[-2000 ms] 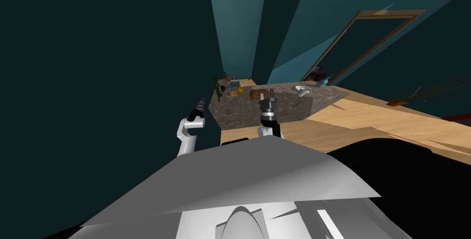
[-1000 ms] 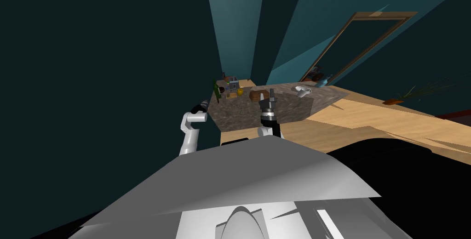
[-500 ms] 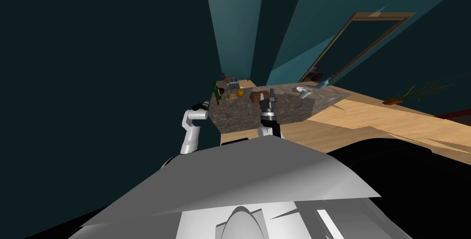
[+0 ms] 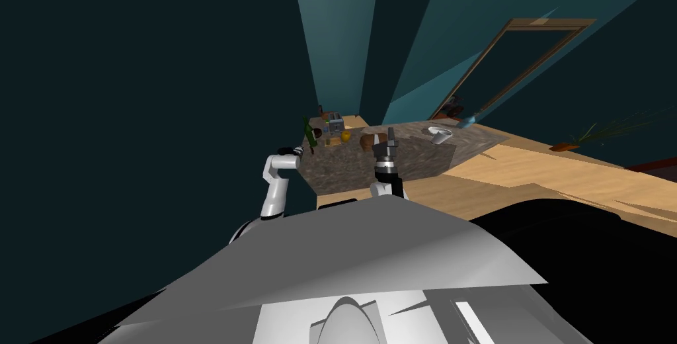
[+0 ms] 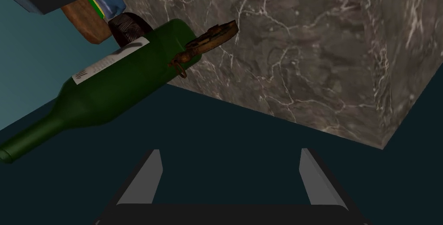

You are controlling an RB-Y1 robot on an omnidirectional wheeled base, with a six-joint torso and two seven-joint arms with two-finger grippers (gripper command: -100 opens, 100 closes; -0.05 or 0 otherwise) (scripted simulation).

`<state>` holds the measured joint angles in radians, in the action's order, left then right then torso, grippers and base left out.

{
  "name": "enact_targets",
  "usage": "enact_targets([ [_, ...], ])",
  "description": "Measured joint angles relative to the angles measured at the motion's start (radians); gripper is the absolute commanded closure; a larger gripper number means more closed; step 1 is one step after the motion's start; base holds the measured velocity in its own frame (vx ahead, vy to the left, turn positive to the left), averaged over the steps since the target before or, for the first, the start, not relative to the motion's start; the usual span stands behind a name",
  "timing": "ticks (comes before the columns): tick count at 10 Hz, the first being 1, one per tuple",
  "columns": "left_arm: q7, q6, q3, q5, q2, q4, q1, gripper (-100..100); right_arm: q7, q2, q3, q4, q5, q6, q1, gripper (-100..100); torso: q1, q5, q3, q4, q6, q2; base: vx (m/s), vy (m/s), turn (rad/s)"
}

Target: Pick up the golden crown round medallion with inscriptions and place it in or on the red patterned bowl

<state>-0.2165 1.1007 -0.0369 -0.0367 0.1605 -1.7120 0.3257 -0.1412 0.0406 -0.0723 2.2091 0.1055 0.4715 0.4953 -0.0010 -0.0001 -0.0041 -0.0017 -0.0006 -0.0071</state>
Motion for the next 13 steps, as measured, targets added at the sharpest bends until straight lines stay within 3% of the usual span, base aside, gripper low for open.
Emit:
enact_targets([
  [6, -0.054, 0.136, -0.006, 0.048, -0.010, 0.018, 0.045, -100, 0.000, 0.000, 0.000, 0.000, 0.000, 0.000, 0.000, 0, -0.001, 0.000, -0.002, -0.001, 0.000, -0.003, 0.135, -0.012, -0.020],
  [7, -0.055, 0.140, -0.006, 0.048, -0.010, 0.019, 0.046, 0, 0.000, 0.000, 0.000, 0.000, 0.000, 0.000, 0.000, 0, 0.000, 0.000, 0.000, 0.000, 0.000, 0.001, 0.013, -0.002, 0.002],
  [8, -0.055, 0.140, -0.006, 0.048, -0.010, 0.019, 0.046, -100, 0.000, 0.000, 0.000, 0.000, 0.000, 0.000, 0.000, 0, 0.001, 0.000, 0.002, 0.001, 0.000, 0.005, 0.032, 0.004, -0.016],
  [11, -0.051, 0.092, -0.008, 0.043, -0.012, 0.062, 0.043, -100, 0.000, 0.000, 0.000, 0.000, 0.000, 0.000, 0.000, 0, 0.001, 0.000, 0.002, 0.001, 0.000, 0.005, 0.034, 0.005, -0.012],
  [12, -0.051, 0.088, -0.008, 0.043, -0.012, 0.063, 0.043, 100, 0.000, 0.000, 0.000, 0.000, 0.000, 0.000, 0.000, 0, 0.001, 0.000, 0.003, 0.001, 0.000, 0.006, 0.000, 0.000, 0.000],
  [13, -0.051, 0.089, -0.007, 0.043, -0.012, 0.063, 0.043, 100, 0.000, 0.000, 0.000, 0.000, 0.000, 0.000, 0.000, 0, 0.001, 0.000, 0.004, 0.001, 0.000, 0.007, 0.000, 0.000, 0.000],
])
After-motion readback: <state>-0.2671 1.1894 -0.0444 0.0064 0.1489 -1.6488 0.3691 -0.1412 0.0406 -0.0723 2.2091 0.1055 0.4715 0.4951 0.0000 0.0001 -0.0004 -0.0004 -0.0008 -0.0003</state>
